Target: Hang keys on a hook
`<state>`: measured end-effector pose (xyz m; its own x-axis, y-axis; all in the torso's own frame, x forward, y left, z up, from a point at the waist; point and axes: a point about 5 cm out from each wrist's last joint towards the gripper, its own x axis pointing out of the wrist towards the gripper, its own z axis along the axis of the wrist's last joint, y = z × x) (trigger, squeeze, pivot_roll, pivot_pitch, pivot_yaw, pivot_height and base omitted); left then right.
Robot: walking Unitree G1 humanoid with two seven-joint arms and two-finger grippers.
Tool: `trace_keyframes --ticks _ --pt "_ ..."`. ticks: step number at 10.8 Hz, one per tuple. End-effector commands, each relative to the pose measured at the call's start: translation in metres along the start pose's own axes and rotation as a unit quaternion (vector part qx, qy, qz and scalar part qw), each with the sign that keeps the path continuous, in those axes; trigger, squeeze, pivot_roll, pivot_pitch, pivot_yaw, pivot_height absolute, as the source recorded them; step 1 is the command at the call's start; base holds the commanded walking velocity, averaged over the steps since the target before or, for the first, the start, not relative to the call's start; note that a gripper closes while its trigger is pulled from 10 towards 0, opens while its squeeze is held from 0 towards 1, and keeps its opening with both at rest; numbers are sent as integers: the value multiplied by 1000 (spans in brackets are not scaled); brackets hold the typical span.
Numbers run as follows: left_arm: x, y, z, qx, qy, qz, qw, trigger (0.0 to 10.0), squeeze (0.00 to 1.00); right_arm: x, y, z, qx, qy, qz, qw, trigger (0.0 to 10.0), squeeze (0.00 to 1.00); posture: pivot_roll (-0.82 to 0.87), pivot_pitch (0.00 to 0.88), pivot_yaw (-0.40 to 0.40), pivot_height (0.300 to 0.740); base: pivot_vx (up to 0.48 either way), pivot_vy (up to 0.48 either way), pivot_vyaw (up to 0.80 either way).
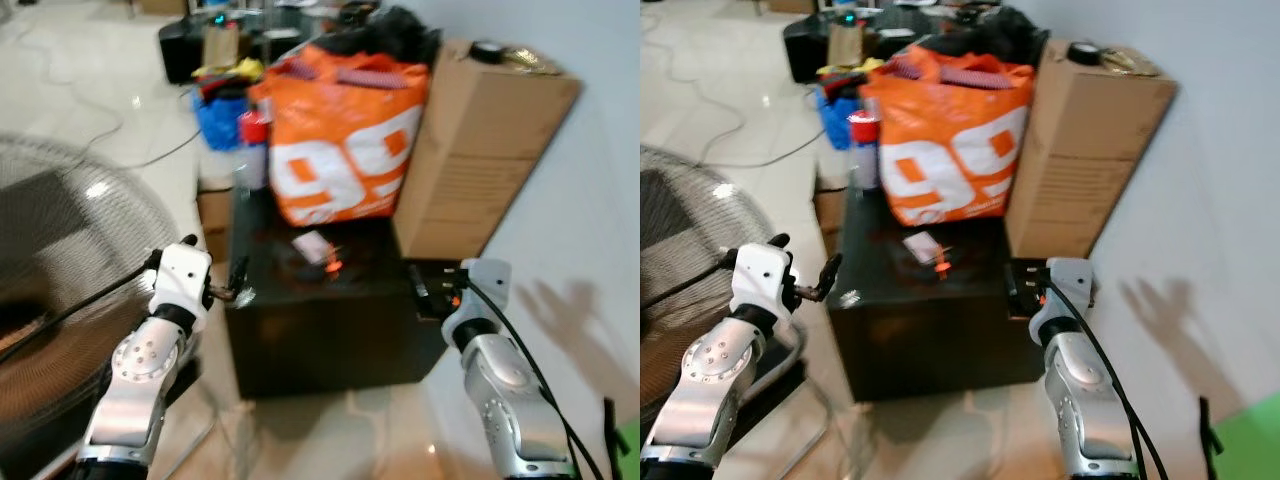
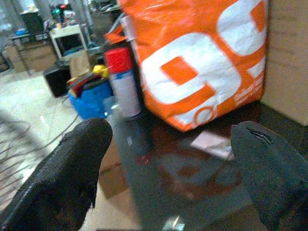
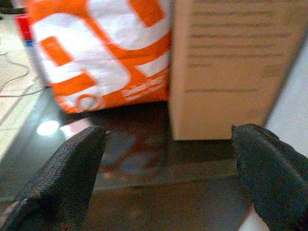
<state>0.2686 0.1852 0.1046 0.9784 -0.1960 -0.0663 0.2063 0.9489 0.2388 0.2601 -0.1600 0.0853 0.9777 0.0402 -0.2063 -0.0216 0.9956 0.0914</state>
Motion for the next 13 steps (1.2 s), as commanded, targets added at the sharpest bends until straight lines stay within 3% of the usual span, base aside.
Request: trace_keyframes --ticks 1,7,9,10,11,13 --pt "3 -8 4 1 -8 -16 1000 10000 306 -1 -9 1 0 -2 -15 1000 10000 0 60 0 -52 740 446 0 0" --pt "4 -8 6 3 -9 -16 1000 10000 306 6 -4 3 -23 -2 12 1000 10000 0 62 0 -58 740 446 0 0" --pt "3 -8 5 10 -6 -18 1000 10000 278 12 7 1 -71 10 60 996 10000 0 66 0 -63 740 201 0 0" --pt "2 -7 3 23 -1 -31 999 10000 275 14 15 -7 -62 37 104 992 10000 0 66 0 -64 740 0 0 0" --pt "-1 -7 1 29 5 -44 999 10000 275 16 21 -17 -82 62 138 985 10000 0 63 0 -62 740 0 0 0" --pt "-6 -2 -3 40 13 -56 998 10000 278 20 31 -29 -97 87 174 976 10000 0 62 35 -63 740 0 0 0"
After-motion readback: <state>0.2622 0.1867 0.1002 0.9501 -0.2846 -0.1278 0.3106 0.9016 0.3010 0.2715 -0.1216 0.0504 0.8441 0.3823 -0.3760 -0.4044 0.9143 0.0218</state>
